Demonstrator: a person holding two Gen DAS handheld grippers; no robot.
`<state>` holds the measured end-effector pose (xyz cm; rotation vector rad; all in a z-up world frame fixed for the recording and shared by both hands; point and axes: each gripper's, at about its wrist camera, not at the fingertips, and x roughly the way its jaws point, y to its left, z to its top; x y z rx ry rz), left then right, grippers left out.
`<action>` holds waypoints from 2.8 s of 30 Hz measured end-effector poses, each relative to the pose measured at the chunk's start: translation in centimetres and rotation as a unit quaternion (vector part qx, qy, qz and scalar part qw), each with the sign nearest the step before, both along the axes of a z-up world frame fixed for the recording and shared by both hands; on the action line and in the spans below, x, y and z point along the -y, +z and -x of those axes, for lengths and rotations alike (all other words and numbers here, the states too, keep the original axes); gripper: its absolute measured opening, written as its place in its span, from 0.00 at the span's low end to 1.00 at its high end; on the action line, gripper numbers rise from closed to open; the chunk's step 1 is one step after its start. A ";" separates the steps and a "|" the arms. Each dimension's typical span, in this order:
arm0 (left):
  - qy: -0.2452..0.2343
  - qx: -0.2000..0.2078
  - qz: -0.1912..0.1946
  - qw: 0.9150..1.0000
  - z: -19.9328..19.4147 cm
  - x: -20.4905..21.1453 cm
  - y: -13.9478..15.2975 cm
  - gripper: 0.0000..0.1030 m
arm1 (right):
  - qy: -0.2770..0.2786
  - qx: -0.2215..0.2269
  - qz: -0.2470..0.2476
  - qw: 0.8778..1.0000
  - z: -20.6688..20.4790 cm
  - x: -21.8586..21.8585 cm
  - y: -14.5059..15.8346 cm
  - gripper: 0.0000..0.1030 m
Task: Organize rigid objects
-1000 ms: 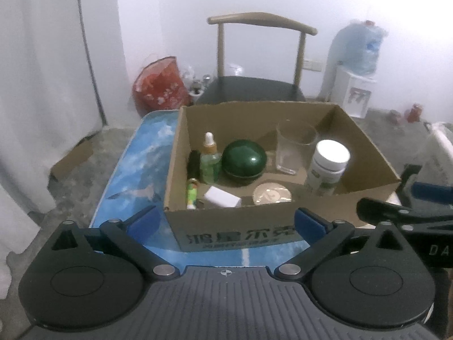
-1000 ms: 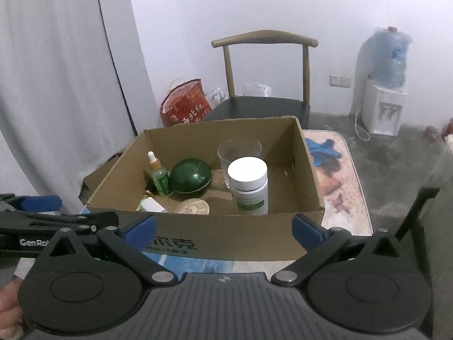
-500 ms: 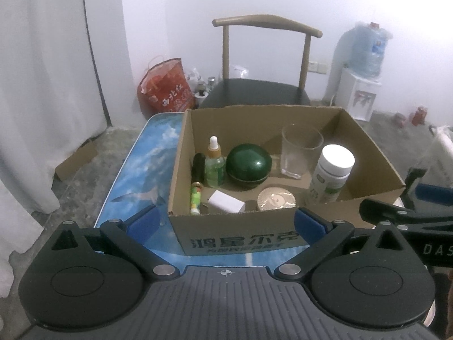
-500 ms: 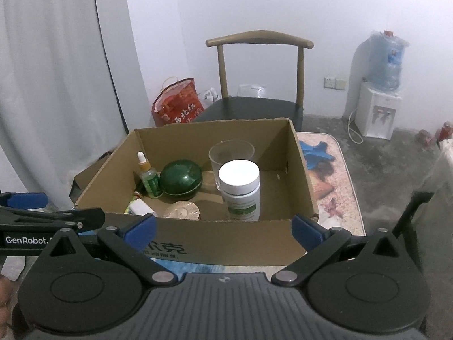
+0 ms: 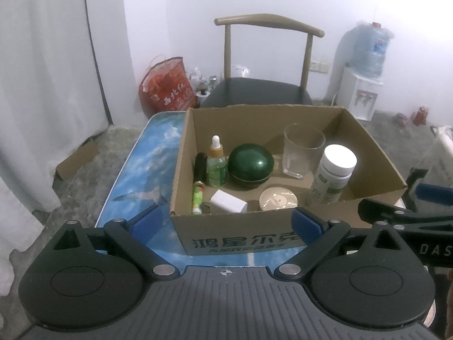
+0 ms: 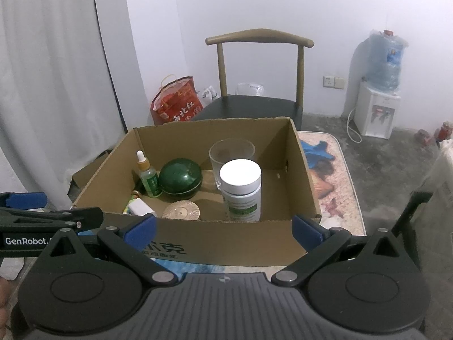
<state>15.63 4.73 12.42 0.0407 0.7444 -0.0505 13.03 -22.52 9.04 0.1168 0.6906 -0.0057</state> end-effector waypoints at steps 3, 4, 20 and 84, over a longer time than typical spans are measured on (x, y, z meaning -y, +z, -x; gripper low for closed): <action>0.001 -0.001 0.000 1.000 0.0 0.1 0.0 0.95 | 0.000 0.000 0.002 1.000 0.0 -0.1 0.0 1.00; 0.000 0.000 0.000 1.000 0.0 0.0 0.0 0.95 | 0.000 0.000 0.002 1.000 -0.1 -0.1 0.1 1.00; -0.006 -0.003 0.000 1.000 0.0 0.4 -0.1 0.93 | -0.004 -0.004 -0.002 1.000 -0.1 0.1 -0.1 1.00; -0.001 0.002 -0.002 1.000 0.1 1.5 0.5 0.92 | -0.001 -0.004 -0.002 1.000 -0.3 0.0 0.2 1.00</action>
